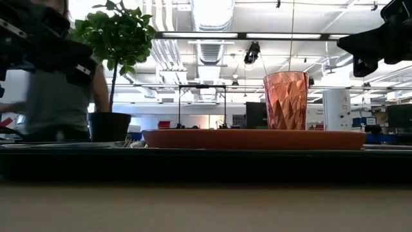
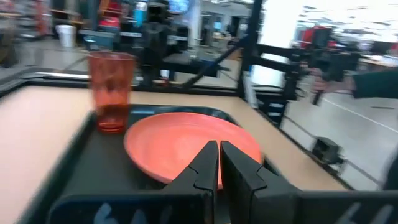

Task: Pick and place plate/cup/fork/spoon on tray
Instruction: Return to Home Position

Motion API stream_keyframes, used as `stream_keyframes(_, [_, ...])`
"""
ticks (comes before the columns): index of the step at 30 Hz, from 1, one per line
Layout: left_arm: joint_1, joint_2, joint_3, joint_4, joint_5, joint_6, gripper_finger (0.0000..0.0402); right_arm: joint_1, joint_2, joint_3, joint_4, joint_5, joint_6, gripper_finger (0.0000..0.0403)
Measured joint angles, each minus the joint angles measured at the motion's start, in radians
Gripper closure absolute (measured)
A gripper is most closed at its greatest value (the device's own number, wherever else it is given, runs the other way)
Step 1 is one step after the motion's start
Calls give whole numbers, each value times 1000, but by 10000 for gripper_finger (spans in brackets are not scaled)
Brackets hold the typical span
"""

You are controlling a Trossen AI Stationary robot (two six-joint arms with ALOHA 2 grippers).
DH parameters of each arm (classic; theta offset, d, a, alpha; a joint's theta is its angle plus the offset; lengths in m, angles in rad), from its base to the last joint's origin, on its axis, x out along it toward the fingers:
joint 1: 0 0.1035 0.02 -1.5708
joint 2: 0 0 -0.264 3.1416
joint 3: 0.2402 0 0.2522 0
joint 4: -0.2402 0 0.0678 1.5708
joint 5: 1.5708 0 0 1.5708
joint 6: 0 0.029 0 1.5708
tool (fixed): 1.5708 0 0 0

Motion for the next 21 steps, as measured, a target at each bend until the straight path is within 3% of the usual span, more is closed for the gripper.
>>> stream_keyframes(4, [0,0,0,0,-68,0,402,0,0,1,-1,13,-3,394])
stream_keyframes(11, [0,0,-1,0,-78,-1,402,0,3,3,0,12,33,394])
stream_keyframes(17, [0,1,-1,1,-78,-1,402,0,1,5,-45,-150,10,394])
stream_keyframes(21, [0,1,0,2,-78,-1,402,-8,0,28,-52,-164,-53,394])
